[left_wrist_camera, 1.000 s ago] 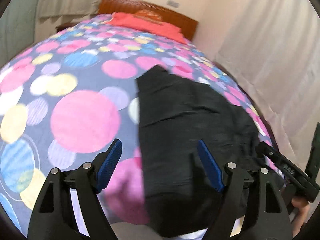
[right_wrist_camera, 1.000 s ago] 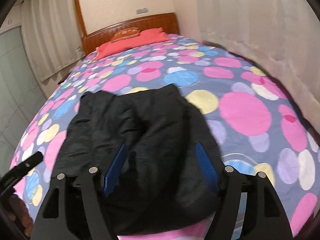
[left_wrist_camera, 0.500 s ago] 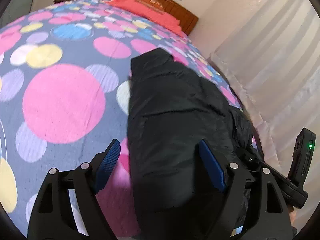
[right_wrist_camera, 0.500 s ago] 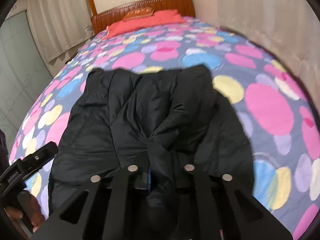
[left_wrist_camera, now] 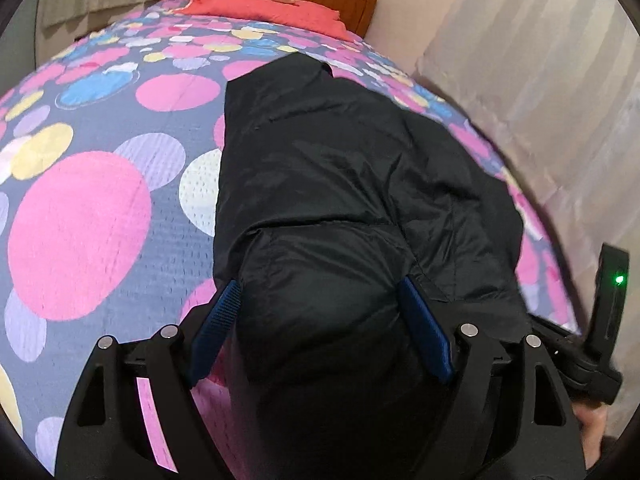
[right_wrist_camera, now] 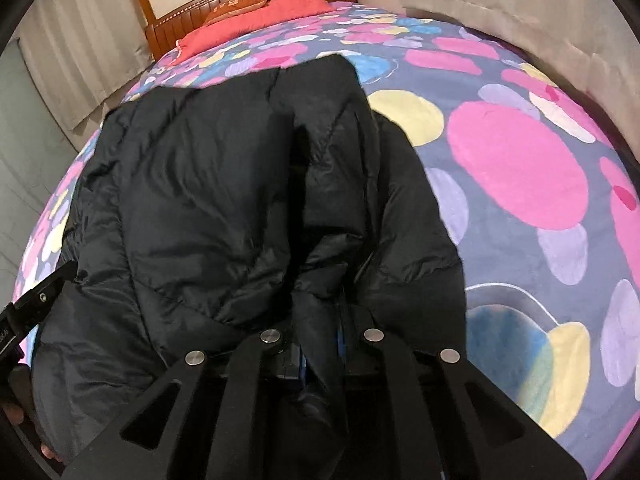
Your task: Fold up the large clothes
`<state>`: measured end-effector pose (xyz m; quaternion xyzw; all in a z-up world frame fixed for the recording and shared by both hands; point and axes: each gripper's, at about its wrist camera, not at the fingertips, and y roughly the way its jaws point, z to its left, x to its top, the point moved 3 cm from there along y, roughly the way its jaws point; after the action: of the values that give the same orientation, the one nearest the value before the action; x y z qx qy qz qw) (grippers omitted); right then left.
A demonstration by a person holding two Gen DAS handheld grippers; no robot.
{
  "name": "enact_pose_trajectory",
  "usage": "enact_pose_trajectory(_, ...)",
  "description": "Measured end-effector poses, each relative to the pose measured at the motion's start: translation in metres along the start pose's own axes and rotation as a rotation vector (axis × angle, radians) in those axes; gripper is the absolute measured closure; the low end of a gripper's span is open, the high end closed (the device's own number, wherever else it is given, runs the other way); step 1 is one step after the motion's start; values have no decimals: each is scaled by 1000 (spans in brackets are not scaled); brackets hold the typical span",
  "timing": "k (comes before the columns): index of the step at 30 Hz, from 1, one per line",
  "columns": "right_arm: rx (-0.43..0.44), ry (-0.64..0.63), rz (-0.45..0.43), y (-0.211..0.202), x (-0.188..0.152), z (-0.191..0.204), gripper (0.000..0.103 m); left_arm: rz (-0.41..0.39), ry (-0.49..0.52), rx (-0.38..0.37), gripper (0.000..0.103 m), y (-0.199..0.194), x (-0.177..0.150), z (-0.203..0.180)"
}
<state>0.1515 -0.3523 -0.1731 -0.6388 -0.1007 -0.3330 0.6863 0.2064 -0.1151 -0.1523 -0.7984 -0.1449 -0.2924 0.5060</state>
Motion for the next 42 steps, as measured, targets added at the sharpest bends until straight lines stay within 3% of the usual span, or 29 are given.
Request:
enact_pose_trajectory(6,7,22,-47,9,-7,1,95,-12,33,54,22,12,-4,-1)
enact_pose_trajectory(11,24,32,-51,-6,-5,-1,91,-33,-12,-12,22,-2,-5,9)
enact_pose_trajectory(15,-26,20,-34,-38,0,-1,76,-6,-77,-45,22,-21,-2,23)
enact_pose_trajectory(19,-87,-26,-125,-84,16,10,75,-66,-82,-25,22,-46,14,28)
enact_pose_trajectory(23,-40,-76,-187,-105,47,38,75,-81,-89,-27,22,-55,39,22)
enact_pose_trajectory(27,-14,-131,-206,-90,77,65,75,-100,-79,-12,22,-50,66,9)
enact_pose_trajectory(30,0,-156,-181,-66,84,69,75,-81,-64,5,22,-33,67,4)
enact_pose_trajectory(37,-53,-149,-93,-15,71,59,75,5,-67,47,22,16,53,2)
enact_pose_trajectory(42,-54,-98,-72,12,60,46,75,29,-19,105,11,35,46,0)
